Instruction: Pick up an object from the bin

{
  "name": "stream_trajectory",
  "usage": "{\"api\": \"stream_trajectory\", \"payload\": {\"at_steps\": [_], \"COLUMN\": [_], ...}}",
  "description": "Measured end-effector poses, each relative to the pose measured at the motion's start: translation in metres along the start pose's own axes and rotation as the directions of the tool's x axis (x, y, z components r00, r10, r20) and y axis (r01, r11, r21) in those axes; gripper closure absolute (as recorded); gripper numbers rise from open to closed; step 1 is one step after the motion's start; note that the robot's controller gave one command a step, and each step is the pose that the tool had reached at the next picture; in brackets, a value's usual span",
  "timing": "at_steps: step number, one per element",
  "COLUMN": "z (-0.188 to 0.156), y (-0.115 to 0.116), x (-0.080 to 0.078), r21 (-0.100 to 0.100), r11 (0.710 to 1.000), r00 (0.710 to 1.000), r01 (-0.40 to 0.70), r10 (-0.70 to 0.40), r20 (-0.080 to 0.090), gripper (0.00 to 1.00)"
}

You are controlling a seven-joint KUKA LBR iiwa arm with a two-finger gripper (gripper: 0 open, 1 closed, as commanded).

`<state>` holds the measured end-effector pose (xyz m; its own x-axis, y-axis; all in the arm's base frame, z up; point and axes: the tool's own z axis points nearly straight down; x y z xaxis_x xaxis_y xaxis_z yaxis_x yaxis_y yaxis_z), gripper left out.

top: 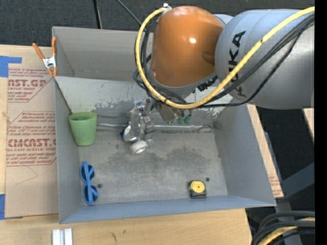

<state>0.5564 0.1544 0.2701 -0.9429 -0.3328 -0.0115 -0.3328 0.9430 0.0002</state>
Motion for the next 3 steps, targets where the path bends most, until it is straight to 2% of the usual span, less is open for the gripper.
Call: {"api": "stream_trajectory", "payload": {"at_steps": [1,2,3], "z": [0.096,0.095,0.175], "y": [-0.005,-0.005,-0.053], "x": [0.019,0.018,-0.02], "r21": [0.003,0.002,0.001], "r11": [0.968,0.968,0.963], "r00": [0.968,0.968,0.963], "r01": [-0.251,-0.251,-0.271], "r10": [0.251,0.251,0.271], "r20": [-0.014,-0.01,0.0], "gripper": [1.0,0.0,0.0]}}
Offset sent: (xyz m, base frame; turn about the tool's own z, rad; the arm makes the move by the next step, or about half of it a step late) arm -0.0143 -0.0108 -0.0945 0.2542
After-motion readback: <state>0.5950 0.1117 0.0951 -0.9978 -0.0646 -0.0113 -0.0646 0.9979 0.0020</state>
